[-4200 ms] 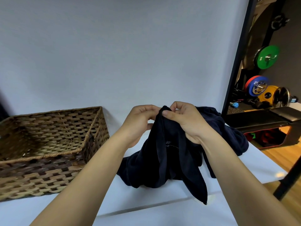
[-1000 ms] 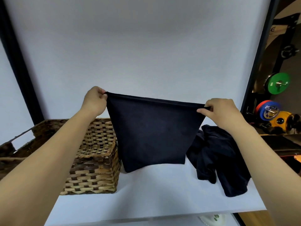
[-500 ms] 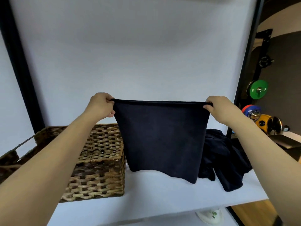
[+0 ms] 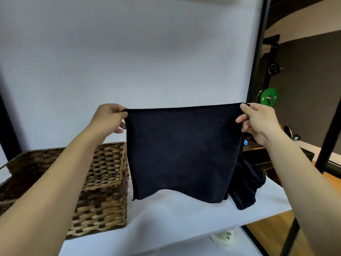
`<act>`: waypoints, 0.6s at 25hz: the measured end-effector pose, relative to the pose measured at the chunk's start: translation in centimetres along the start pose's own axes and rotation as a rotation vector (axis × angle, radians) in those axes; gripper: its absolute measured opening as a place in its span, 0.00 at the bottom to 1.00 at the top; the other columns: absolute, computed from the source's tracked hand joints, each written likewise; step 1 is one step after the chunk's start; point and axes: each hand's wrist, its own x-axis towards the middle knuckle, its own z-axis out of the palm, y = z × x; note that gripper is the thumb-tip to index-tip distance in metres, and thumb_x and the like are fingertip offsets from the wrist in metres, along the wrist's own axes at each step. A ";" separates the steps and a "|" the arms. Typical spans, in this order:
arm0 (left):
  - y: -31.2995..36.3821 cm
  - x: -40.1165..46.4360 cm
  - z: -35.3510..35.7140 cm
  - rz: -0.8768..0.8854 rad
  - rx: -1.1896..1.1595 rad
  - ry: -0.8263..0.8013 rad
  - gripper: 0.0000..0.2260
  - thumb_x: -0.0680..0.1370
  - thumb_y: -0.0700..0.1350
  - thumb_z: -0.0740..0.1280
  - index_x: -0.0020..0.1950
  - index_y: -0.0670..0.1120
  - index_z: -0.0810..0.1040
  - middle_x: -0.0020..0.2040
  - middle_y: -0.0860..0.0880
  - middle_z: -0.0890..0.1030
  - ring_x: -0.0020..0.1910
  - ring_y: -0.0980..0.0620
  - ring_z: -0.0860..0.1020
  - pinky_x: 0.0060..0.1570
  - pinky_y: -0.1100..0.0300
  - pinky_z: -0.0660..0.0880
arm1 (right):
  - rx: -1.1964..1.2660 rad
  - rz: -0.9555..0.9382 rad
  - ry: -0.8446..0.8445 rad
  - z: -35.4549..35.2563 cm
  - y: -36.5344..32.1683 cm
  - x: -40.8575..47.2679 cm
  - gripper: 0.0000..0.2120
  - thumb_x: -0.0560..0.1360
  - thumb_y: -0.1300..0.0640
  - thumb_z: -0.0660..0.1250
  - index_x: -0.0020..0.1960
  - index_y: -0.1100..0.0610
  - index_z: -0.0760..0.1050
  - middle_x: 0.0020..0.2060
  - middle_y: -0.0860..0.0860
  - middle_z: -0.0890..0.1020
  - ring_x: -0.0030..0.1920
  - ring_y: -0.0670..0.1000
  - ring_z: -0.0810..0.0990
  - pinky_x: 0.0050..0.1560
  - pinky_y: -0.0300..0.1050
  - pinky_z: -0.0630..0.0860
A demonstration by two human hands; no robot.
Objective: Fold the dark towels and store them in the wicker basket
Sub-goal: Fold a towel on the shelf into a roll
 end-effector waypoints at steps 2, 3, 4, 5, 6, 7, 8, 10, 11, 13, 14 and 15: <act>0.5 0.6 0.3 -0.040 -0.097 -0.022 0.04 0.81 0.38 0.66 0.53 0.43 0.80 0.47 0.46 0.82 0.35 0.50 0.79 0.38 0.54 0.79 | 0.073 0.002 -0.018 -0.5 0.2 1.0 0.07 0.84 0.54 0.62 0.55 0.57 0.77 0.28 0.52 0.80 0.20 0.48 0.67 0.27 0.42 0.71; 0.6 1.0 0.7 -0.053 -0.127 -0.011 0.05 0.80 0.38 0.66 0.54 0.42 0.81 0.47 0.45 0.82 0.35 0.50 0.79 0.37 0.54 0.79 | 0.080 0.005 -0.037 -0.5 0.3 1.8 0.07 0.84 0.54 0.62 0.54 0.56 0.77 0.28 0.53 0.80 0.20 0.48 0.68 0.26 0.41 0.71; 0.5 1.4 1.2 -0.071 -0.102 0.013 0.05 0.80 0.39 0.66 0.53 0.43 0.81 0.47 0.45 0.82 0.35 0.50 0.78 0.37 0.55 0.78 | 0.068 0.022 -0.068 -0.5 0.7 2.8 0.07 0.84 0.54 0.62 0.53 0.57 0.76 0.29 0.53 0.81 0.20 0.48 0.68 0.26 0.41 0.72; 0.2 1.9 1.7 -0.095 -0.012 0.037 0.05 0.80 0.39 0.66 0.52 0.44 0.81 0.47 0.46 0.80 0.36 0.51 0.76 0.36 0.55 0.76 | 0.048 0.047 -0.099 -0.3 1.3 3.8 0.07 0.84 0.55 0.62 0.53 0.57 0.76 0.29 0.54 0.81 0.20 0.48 0.69 0.26 0.41 0.73; -0.2 2.4 2.3 -0.123 0.116 0.039 0.05 0.80 0.40 0.66 0.52 0.45 0.82 0.46 0.48 0.79 0.37 0.51 0.74 0.36 0.56 0.73 | 0.036 0.073 -0.128 0.0 2.0 4.8 0.07 0.84 0.55 0.63 0.53 0.58 0.75 0.30 0.54 0.83 0.20 0.49 0.70 0.27 0.42 0.74; -0.8 2.8 3.1 -0.158 0.232 0.015 0.05 0.80 0.40 0.66 0.52 0.45 0.82 0.44 0.49 0.77 0.36 0.52 0.71 0.34 0.58 0.70 | 0.031 0.103 -0.160 0.3 2.9 6.0 0.07 0.83 0.55 0.63 0.54 0.59 0.75 0.31 0.54 0.84 0.21 0.49 0.71 0.29 0.44 0.75; -1.5 3.3 3.9 -0.204 0.299 -0.016 0.06 0.81 0.40 0.65 0.52 0.45 0.82 0.42 0.48 0.75 0.33 0.52 0.68 0.32 0.60 0.65 | 0.023 0.136 -0.196 0.6 3.8 7.2 0.07 0.84 0.55 0.63 0.55 0.59 0.75 0.33 0.55 0.85 0.22 0.50 0.73 0.31 0.45 0.77; -2.2 4.1 4.9 -0.296 0.294 -0.012 0.07 0.81 0.39 0.63 0.56 0.42 0.80 0.36 0.46 0.76 0.27 0.51 0.65 0.28 0.63 0.60 | 0.006 0.187 -0.273 1.5 5.5 9.3 0.08 0.84 0.55 0.62 0.56 0.59 0.75 0.40 0.56 0.87 0.29 0.52 0.79 0.37 0.48 0.79; -2.2 4.4 5.3 -0.315 0.264 0.021 0.08 0.82 0.39 0.63 0.58 0.41 0.78 0.36 0.46 0.80 0.25 0.50 0.68 0.27 0.63 0.61 | 0.021 0.193 -0.305 2.0 6.1 10.3 0.08 0.84 0.55 0.62 0.56 0.59 0.75 0.44 0.57 0.88 0.33 0.53 0.81 0.40 0.48 0.79; -1.3 4.8 5.5 -0.296 0.164 0.118 0.08 0.84 0.40 0.62 0.62 0.42 0.75 0.41 0.45 0.86 0.27 0.48 0.77 0.29 0.60 0.68 | 0.110 0.159 -0.339 3.1 6.5 12.0 0.07 0.84 0.56 0.62 0.54 0.59 0.75 0.47 0.58 0.87 0.39 0.53 0.82 0.42 0.47 0.79; -0.5 4.9 5.5 -0.265 0.110 0.171 0.08 0.84 0.41 0.62 0.63 0.43 0.74 0.45 0.45 0.87 0.30 0.47 0.81 0.31 0.59 0.72 | 0.163 0.133 -0.336 3.5 6.4 12.7 0.06 0.84 0.57 0.62 0.53 0.59 0.75 0.48 0.57 0.87 0.41 0.54 0.82 0.43 0.46 0.79; 0.4 4.9 5.5 -0.235 0.072 0.225 0.08 0.84 0.41 0.62 0.63 0.43 0.73 0.47 0.45 0.87 0.32 0.46 0.83 0.33 0.57 0.74 | 0.210 0.117 -0.335 4.0 6.2 13.3 0.05 0.84 0.58 0.62 0.52 0.58 0.75 0.48 0.57 0.87 0.42 0.54 0.82 0.43 0.46 0.79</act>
